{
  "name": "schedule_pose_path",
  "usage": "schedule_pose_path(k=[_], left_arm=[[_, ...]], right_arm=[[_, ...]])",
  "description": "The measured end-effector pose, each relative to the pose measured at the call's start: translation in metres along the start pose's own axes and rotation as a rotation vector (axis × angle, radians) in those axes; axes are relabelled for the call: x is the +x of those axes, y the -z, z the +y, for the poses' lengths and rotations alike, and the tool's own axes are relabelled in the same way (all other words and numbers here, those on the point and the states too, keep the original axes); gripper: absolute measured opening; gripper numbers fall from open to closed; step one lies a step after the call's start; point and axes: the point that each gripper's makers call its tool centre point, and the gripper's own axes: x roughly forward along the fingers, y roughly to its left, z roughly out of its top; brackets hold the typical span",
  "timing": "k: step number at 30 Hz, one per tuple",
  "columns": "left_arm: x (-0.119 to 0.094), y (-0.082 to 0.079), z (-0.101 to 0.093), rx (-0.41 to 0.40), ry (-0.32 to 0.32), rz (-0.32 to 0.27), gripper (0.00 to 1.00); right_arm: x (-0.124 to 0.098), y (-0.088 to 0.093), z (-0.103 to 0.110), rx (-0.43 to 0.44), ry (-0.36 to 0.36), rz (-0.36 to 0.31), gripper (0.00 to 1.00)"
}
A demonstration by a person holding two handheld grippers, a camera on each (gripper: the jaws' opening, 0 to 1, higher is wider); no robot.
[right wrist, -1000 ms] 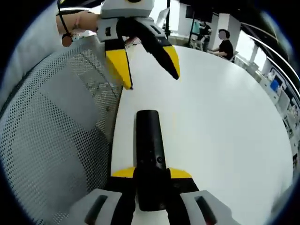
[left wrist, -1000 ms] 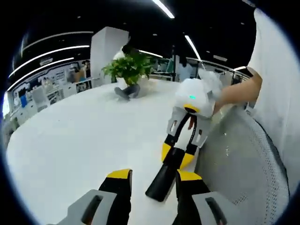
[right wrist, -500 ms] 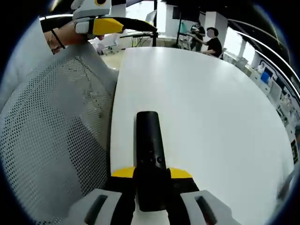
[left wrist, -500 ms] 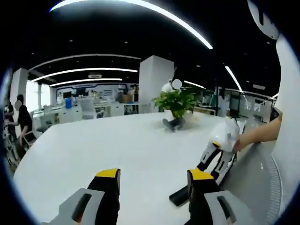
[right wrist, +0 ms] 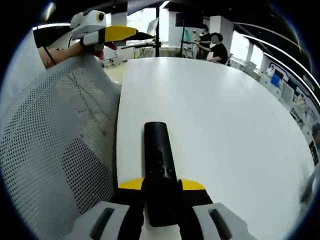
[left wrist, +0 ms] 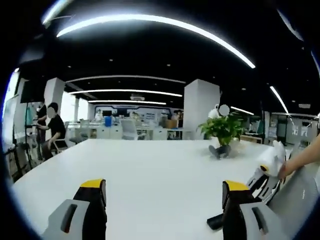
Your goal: Press the specified remote control buttons in sequence, fully releasing each button before pressing the next.
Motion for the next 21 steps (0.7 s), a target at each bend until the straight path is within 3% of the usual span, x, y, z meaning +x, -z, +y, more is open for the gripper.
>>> schedule_pose_path(k=[5,8,14,17,21], left_arm=[[-0.001,-0.009,0.01,0.015,-0.033,-0.056,0.99],[-0.006,-0.026,0.014,0.014,-0.046,-0.168,1.0],[-0.003,-0.016,0.013,0.027,-0.046,-0.101,0.96],[-0.003,-0.022,0.015,0.112,-0.067,-0.135,0.96],[-0.002,-0.02,0.013,0.096,-0.053,-0.127,0.95]], right_arm=[[0.0,0.0,-0.001,0.002,0.006,-0.002,0.23],[0.0,0.0,0.0,-0.005,0.002,-0.01,0.23],[0.001,-0.001,0.0,-0.02,-0.007,0.017,0.22],[0.002,-0.002,-0.001,-0.033,-0.019,0.025,0.22],[0.003,-0.004,-0.003,-0.058,-0.044,0.054,0.22]])
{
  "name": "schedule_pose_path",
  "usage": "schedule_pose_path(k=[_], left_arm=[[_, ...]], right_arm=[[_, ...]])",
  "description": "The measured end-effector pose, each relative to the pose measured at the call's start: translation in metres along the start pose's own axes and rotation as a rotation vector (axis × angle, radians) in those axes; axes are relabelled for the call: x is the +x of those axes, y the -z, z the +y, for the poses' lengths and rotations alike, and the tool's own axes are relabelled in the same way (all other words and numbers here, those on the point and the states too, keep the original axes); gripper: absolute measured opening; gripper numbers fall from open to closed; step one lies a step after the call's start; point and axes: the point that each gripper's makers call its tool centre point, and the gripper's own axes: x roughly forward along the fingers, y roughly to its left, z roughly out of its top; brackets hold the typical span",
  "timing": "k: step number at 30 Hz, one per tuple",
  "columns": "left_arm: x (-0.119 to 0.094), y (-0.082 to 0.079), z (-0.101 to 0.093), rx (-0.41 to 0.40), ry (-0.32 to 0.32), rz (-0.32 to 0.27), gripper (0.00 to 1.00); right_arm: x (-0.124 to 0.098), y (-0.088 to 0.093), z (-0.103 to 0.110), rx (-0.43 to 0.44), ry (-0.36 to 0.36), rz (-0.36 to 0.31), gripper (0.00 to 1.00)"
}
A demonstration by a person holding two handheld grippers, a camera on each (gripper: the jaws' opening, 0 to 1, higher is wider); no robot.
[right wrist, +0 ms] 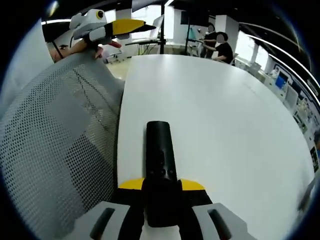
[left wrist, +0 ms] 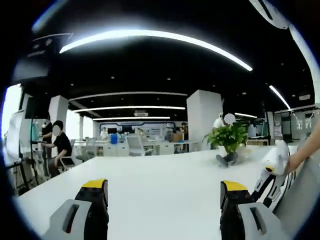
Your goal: Press the specified remote control buttons in sequence, fully releasing each button before pressing the next.
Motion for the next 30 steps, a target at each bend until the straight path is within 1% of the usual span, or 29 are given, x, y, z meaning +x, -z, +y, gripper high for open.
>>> schedule_pose_path(k=[4,7,11,13,20,23,27,30], left_arm=[[0.001,0.005,-0.002,0.016,0.007,0.028,0.93],[0.001,0.009,-0.002,0.0,0.009,0.051,0.91],[0.001,0.009,-0.002,-0.003,0.008,0.052,0.91],[0.001,0.011,-0.001,-0.008,0.005,0.061,0.91],[0.0,0.014,-0.001,-0.011,0.001,0.075,0.89],[0.0,0.017,-0.001,-0.012,0.001,0.092,0.88],[0.001,0.015,-0.002,-0.016,0.003,0.091,0.88],[0.0,0.016,-0.002,-0.016,0.0,0.097,0.88]], right_arm=[[0.004,-0.005,-0.008,-0.015,-0.011,0.006,0.22],[0.007,-0.008,-0.013,-0.009,-0.017,0.002,0.22],[0.01,-0.012,-0.023,-0.011,-0.028,-0.001,0.22],[0.011,-0.014,-0.028,-0.009,-0.032,-0.005,0.22],[0.014,-0.019,-0.047,0.044,-0.039,-0.039,0.22],[0.015,-0.02,-0.054,0.052,-0.029,-0.037,0.22],[0.016,-0.022,-0.062,0.056,-0.032,-0.049,0.22],[0.016,-0.023,-0.066,0.044,-0.036,-0.041,0.22]])
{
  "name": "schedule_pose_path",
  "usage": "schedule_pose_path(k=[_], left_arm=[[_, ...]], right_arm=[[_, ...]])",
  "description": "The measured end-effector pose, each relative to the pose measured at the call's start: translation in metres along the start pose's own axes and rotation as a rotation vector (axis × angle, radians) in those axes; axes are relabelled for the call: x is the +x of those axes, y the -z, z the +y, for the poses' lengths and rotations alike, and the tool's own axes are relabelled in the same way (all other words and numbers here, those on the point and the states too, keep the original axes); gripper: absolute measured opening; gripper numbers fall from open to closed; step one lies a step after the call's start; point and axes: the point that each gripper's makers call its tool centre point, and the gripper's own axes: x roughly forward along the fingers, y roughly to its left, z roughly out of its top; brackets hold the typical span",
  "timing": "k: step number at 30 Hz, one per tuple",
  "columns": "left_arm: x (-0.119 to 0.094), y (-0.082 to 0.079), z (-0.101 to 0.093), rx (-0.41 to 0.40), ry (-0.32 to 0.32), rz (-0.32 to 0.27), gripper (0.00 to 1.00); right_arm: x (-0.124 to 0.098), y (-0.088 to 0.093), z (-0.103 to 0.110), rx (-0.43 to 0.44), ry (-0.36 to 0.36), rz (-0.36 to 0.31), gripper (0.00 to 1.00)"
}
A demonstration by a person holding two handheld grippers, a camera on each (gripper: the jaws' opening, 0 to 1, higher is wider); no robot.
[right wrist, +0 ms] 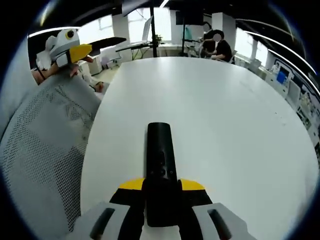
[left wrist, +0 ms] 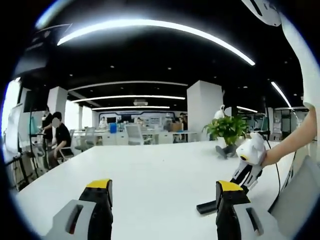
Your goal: Press the specified remote control buttons in sequence, fully releasing each button before pressing the next.
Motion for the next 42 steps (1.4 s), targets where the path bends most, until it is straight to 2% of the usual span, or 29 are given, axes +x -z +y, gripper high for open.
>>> schedule_pose_path(k=[7,24,35,42], left_arm=[[0.0,-0.001,-0.001,-0.003,0.0,0.009,0.86],[0.0,0.0,-0.001,-0.004,0.004,0.025,0.85],[0.001,0.002,-0.001,-0.011,0.005,0.038,0.85],[0.0,0.004,-0.001,-0.01,0.007,0.042,0.84]], right_arm=[[-0.002,0.0,-0.012,-0.03,-0.018,0.025,0.22],[-0.001,-0.004,-0.062,-0.079,-0.034,0.082,0.22],[0.002,-0.005,-0.082,-0.115,-0.044,0.12,0.22],[0.002,-0.006,-0.086,-0.116,-0.05,0.125,0.22]])
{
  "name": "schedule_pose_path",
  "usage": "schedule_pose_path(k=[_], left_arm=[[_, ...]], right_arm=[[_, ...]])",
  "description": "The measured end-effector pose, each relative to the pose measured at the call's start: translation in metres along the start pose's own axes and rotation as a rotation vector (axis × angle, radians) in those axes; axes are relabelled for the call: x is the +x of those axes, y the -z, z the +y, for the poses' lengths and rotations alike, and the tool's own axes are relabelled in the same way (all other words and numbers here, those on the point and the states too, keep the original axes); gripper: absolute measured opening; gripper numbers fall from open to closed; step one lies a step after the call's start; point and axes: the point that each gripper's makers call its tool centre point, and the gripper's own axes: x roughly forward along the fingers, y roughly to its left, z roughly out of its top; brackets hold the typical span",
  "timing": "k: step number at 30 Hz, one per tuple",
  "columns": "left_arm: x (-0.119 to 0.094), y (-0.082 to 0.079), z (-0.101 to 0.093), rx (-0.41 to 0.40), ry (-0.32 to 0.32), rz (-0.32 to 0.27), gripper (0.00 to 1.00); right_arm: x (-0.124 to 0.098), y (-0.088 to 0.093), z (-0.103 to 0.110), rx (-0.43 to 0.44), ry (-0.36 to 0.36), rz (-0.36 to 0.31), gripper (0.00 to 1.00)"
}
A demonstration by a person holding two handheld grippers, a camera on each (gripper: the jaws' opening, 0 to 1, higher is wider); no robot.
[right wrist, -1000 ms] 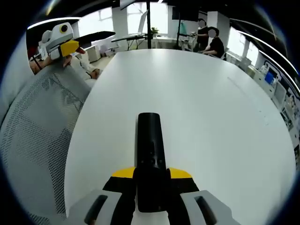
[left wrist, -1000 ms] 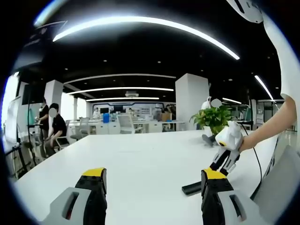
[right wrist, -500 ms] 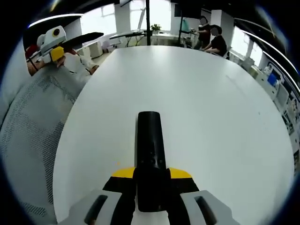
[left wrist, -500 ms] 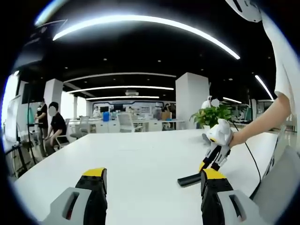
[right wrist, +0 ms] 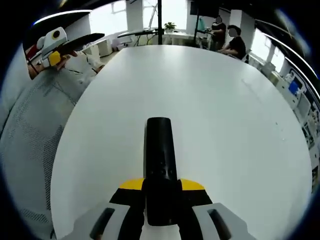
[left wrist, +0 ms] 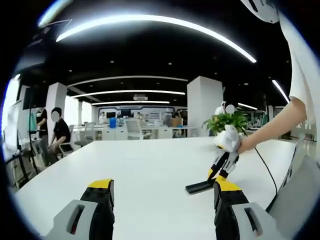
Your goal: Press the specified remote control buttons in sequence, fully releasing each button before pressing the next.
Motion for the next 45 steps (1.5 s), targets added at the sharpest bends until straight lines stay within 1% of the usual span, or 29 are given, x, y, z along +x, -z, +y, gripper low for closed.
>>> schedule_pose_path(k=[4,7,9,10,11,12,13,14,16,17,18,20,21,23,24,25,26,29,30,31,35,38,39,40,41,42,45], left_arm=[[0.0,0.001,-0.001,0.0,0.003,0.004,0.84],[-0.001,0.002,-0.001,0.0,0.004,0.007,0.84],[-0.001,0.004,-0.001,0.001,0.005,0.01,0.84],[-0.002,0.004,-0.001,0.002,0.005,0.012,0.84],[-0.001,0.004,-0.001,0.002,0.005,0.014,0.84],[-0.001,0.005,-0.001,0.003,0.005,0.017,0.84],[-0.001,0.005,-0.001,0.004,0.005,0.018,0.84],[-0.002,0.005,-0.001,0.003,0.004,0.02,0.84],[-0.002,0.006,-0.001,0.003,0.005,0.024,0.84],[-0.001,0.007,-0.002,0.005,0.006,0.028,0.84],[-0.001,0.007,-0.002,0.006,0.007,0.029,0.84],[-0.001,0.007,-0.003,0.007,0.01,0.031,0.84],[-0.001,0.007,-0.002,0.008,0.008,0.031,0.84],[-0.001,0.005,-0.002,0.004,0.004,0.023,0.84],[-0.001,0.005,-0.001,0.002,0.002,0.02,0.84],[-0.001,0.004,-0.001,0.001,0.0,0.017,0.84],[-0.001,0.004,0.0,-0.001,-0.002,0.014,0.84],[-0.001,0.004,0.0,-0.002,0.0,0.011,0.84],[-0.001,0.003,-0.001,0.0,0.003,0.011,0.84],[-0.001,0.003,-0.001,0.0,0.005,0.01,0.84],[0.0,0.002,-0.002,0.0,0.008,0.008,0.84],[0.0,0.003,-0.003,0.003,0.008,0.01,0.84],[0.0,0.003,-0.003,0.002,0.009,0.011,0.84],[0.0,0.003,-0.003,0.001,0.009,0.011,0.83],[0.0,0.003,-0.003,0.001,0.009,0.01,0.83],[0.0,0.002,-0.003,0.0,0.009,0.009,0.83],[0.0,0.003,-0.003,-0.001,0.01,0.008,0.83]], right_arm=[[0.0,0.0,0.0,0.0,0.003,0.002,0.22],[0.0,-0.001,0.0,0.035,0.011,-0.007,0.22],[-0.002,-0.001,-0.002,0.082,0.031,-0.027,0.23],[-0.006,-0.007,-0.006,0.121,0.064,-0.076,0.25],[-0.009,-0.012,-0.007,0.149,0.081,-0.119,0.29],[-0.017,-0.022,-0.01,0.212,0.107,-0.211,0.31],[-0.023,-0.026,-0.011,0.253,0.116,-0.256,0.32],[-0.031,-0.029,-0.012,0.305,0.136,-0.307,0.36],[-0.042,-0.03,-0.016,0.347,0.194,-0.359,0.46],[-0.049,-0.031,-0.017,0.372,0.231,-0.399,0.54],[-0.054,-0.032,-0.016,0.389,0.249,-0.425,0.6],[-0.065,-0.029,-0.009,0.431,0.281,-0.458,0.72],[-0.069,-0.027,-0.006,0.45,0.295,-0.464,0.77],[-0.082,-0.024,0.003,0.511,0.336,-0.502,0.85],[-0.09,-0.026,0.011,0.542,0.358,-0.538,0.88],[-0.093,-0.025,0.013,0.55,0.368,-0.548,0.9],[-0.1,-0.023,0.02,0.57,0.395,-0.567,0.94],[-0.115,-0.019,0.036,0.613,0.45,-0.606,0.99],[-0.121,-0.016,0.043,0.625,0.465,-0.614,0.99],[-0.128,-0.015,0.044,0.629,0.505,-0.637,0.99],[-0.148,-0.005,0.058,0.675,0.595,-0.686,0.99],[-0.159,0.005,0.07,0.693,0.637,-0.693,0.99],[-0.164,0.008,0.075,0.687,0.659,-0.688,0.99],[-0.166,0.01,0.079,0.685,0.666,-0.68,0.99],[-0.172,0.019,0.08,0.677,0.684,-0.675,0.99],[-0.174,0.023,0.082,0.667,0.698,-0.669,0.99],[-0.176,0.024,0.092,0.65,0.735,-0.661,0.99]])
